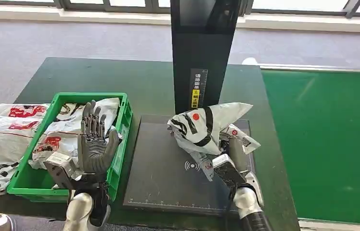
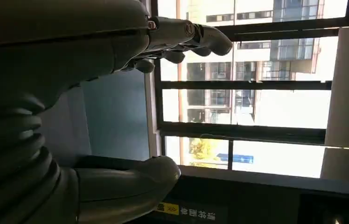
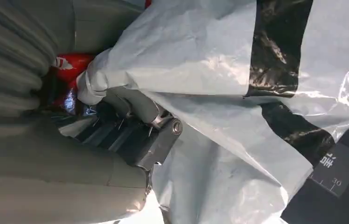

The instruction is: Moved the parcel from conveyor to table for the left to box.

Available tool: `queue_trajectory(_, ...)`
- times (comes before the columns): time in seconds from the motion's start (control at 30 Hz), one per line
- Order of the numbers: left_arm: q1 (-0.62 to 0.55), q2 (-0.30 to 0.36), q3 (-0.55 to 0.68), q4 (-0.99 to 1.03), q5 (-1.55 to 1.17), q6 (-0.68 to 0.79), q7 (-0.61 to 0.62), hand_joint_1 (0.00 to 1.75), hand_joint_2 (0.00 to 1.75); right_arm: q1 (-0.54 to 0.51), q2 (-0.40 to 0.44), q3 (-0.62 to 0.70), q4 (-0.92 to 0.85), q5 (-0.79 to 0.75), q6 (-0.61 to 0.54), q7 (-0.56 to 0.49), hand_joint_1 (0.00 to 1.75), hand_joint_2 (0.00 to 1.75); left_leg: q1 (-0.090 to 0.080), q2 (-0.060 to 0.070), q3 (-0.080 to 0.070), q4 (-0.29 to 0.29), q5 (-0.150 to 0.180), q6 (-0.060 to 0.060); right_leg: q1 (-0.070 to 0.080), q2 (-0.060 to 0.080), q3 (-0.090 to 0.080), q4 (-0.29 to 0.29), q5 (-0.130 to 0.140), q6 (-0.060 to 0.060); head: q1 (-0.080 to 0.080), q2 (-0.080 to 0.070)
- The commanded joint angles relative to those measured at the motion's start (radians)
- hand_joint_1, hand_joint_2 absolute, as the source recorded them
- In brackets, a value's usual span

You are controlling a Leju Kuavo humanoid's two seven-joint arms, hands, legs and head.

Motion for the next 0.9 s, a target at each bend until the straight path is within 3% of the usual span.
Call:
queue_trajectory(0.03,-0.015,0.004,-0.001,0.052,0.001,0.001,0.003,0.00,1.75,-0.023,-0.060,0.084,0.059,-0.058,-0.020,0.002,1.75,1.75,0.000,0.001,0.003,-0.003,0.000,0.000,0.000,-0.001,0.003,-0.003,0.000,0.000,0.000,0.000)
queue_trajectory(0.13,-0.025,0.003,-0.006,0.064,-0.003,0.000,0.003,0.00,1.75,-0.036,-0.057,0.081,0.104,-0.050,-0.026,0.002,1.75,1.75,0.000,0.001,0.003,-0.003,0.001,0.000,0.000,0.000,0.003,-0.004,0.001,-0.001,0.000,0.000)
queue_trajectory(0.17,-0.029,0.004,-0.010,0.069,-0.003,0.006,0.003,0.00,1.75,-0.050,-0.054,0.078,0.142,-0.037,-0.029,0.002,0.00,1.75,0.000,0.001,0.002,-0.002,0.000,0.000,0.000,0.000,0.002,-0.002,0.000,0.000,0.000,0.000)
queue_trajectory(0.3,-0.026,0.008,-0.016,0.066,-0.004,0.017,0.003,0.00,1.75,-0.072,-0.043,0.082,0.203,-0.002,-0.026,0.002,0.00,1.75,0.000,0.001,0.003,-0.003,0.001,0.000,0.000,0.000,0.003,-0.003,0.001,-0.001,0.000,0.000)
queue_trajectory(0.33,-0.026,0.008,-0.016,0.066,-0.004,0.017,0.003,0.00,1.75,-0.072,-0.043,0.082,0.203,-0.002,-0.026,0.002,0.00,0.00,0.000,0.001,0.002,-0.001,0.000,0.000,0.000,0.000,0.002,-0.002,0.000,0.000,0.000,0.000)
queue_trajectory(0.9,-0.026,0.008,-0.016,0.066,-0.004,0.017,0.003,0.00,1.75,-0.072,-0.043,0.082,0.203,-0.002,-0.026,0.002,0.00,0.00,0.000,0.001,0.002,-0.002,0.000,0.000,0.000,0.000,0.002,-0.002,0.000,-0.001,0.000,0.000)
